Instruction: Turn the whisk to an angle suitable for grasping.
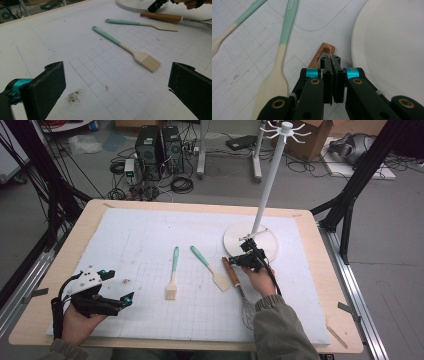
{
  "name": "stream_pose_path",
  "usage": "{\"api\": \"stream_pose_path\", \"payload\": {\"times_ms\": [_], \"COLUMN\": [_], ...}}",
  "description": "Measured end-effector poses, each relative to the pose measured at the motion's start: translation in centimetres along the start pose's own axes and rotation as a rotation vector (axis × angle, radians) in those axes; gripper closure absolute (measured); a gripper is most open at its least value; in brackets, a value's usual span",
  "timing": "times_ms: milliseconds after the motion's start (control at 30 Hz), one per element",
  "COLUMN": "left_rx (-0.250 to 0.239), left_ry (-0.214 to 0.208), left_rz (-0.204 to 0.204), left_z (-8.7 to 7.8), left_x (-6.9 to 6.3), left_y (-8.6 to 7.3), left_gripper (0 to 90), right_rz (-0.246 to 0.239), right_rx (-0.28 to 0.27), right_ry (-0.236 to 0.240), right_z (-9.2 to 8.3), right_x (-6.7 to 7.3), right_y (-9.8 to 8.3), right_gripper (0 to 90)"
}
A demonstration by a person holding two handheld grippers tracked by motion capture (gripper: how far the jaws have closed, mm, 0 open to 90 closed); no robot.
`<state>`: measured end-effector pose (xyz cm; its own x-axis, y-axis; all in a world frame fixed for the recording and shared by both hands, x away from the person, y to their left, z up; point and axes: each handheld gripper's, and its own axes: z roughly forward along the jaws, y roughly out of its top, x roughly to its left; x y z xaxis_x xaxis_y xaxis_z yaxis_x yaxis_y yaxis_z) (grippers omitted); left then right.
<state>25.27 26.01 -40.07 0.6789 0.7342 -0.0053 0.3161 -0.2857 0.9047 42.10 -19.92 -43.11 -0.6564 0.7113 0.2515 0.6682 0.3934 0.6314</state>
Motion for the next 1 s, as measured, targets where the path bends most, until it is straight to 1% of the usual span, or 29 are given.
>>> {"api": "stream_pose_path", "payload": {"times_ms": [233,433,700,767,900,1000], "left_rx": [-0.001,0.000,0.000,0.000,-0.002,-0.001], "left_ry": [-0.001,0.000,-0.001,0.000,0.002,0.002], "left_rz": [0.000,0.001,0.003,0.003,0.005,0.004], "left_z": [0.02,0.01,-0.04,-0.06,-0.10,-0.13], "left_x": [-0.02,-0.02,-0.06,-0.06,-0.06,-0.04], "left_y": [0.01,0.01,0.03,0.03,0.03,0.01], "left_gripper": [1.7,1.8,1.7,1.8,1.7,1.7], "right_rz": [0.003,-0.004,-0.007,-0.006,0.009,0.023], "right_rx": [-0.004,-0.003,-0.006,-0.006,-0.010,-0.019], "right_ry": [0.030,0.057,0.067,0.062,0.057,0.055], "right_z": [0.23,0.46,0.48,0.41,0.12,-0.35], "right_x": [0.19,0.44,0.64,0.70,0.57,0.47], "right_y": [0.07,0.14,0.18,0.20,0.13,0.10], "right_gripper": [89.3,89.3,88.5,86.4,83.2,82.7]}}
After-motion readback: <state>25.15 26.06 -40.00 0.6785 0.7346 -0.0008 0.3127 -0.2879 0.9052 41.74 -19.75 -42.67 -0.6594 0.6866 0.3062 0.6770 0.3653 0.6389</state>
